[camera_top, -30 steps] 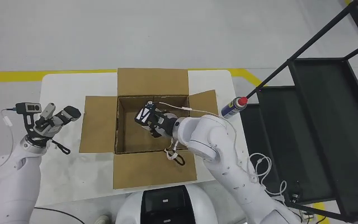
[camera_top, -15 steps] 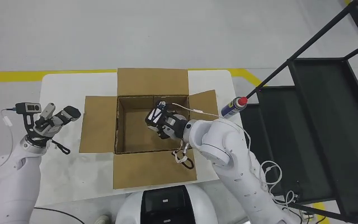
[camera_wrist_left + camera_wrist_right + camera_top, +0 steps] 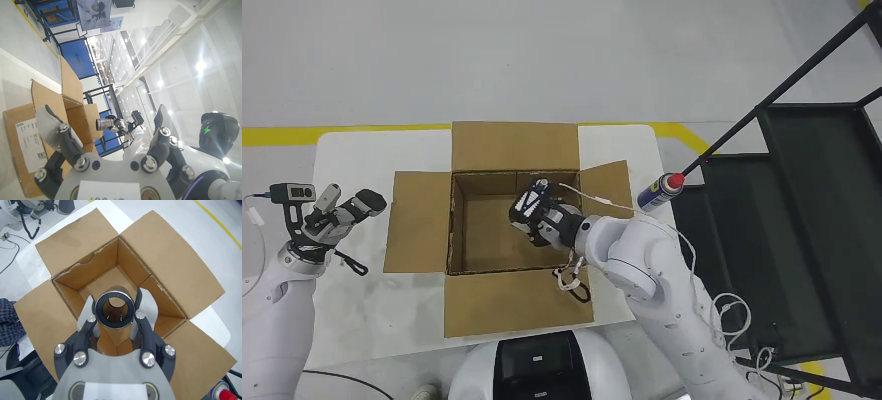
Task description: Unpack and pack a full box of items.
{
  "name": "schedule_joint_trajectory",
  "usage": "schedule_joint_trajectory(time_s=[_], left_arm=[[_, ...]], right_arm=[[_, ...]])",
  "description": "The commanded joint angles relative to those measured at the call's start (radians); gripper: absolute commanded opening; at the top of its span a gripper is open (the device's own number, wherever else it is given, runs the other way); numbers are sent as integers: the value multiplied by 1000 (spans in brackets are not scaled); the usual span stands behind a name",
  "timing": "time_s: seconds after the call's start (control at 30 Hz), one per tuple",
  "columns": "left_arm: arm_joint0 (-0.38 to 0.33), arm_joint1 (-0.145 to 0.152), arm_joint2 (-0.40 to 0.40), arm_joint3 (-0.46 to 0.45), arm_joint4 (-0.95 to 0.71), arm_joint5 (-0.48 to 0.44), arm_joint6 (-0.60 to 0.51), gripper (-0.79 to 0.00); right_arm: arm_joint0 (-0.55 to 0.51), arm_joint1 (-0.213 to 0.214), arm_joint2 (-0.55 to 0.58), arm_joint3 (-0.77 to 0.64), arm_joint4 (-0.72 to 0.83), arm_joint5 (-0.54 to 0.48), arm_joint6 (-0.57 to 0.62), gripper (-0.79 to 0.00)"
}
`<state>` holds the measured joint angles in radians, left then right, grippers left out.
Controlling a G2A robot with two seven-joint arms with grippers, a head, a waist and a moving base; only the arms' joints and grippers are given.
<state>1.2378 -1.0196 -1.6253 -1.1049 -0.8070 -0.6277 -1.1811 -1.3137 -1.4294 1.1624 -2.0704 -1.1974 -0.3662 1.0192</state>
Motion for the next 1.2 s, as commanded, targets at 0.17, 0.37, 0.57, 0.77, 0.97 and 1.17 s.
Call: schedule_joint_trajectory(time_s=[0.17, 0.37, 0.57, 0.77, 0.97, 1.17], left_arm=[[0, 0, 0, 0, 0, 0, 0, 0], [0, 0, 0, 0, 0, 0, 0, 0], [0, 0, 0, 0, 0, 0, 0, 0], [0, 0, 0, 0, 0, 0, 0, 0], [0, 0, 0, 0, 0, 0, 0, 0], [0, 0, 0, 0, 0, 0, 0, 0]], right_arm=[[-156, 30, 190, -236, 90, 38, 108, -785], [-284, 51, 399, -280, 170, 6, 58, -785], [-418, 65, 596, -280, 336, -32, -22, -785], [-540, 74, 756, -280, 469, -65, -97, -785], [-624, 81, 835, -267, 517, -59, -121, -785], [-627, 89, 836, -153, 509, -57, -143, -785]])
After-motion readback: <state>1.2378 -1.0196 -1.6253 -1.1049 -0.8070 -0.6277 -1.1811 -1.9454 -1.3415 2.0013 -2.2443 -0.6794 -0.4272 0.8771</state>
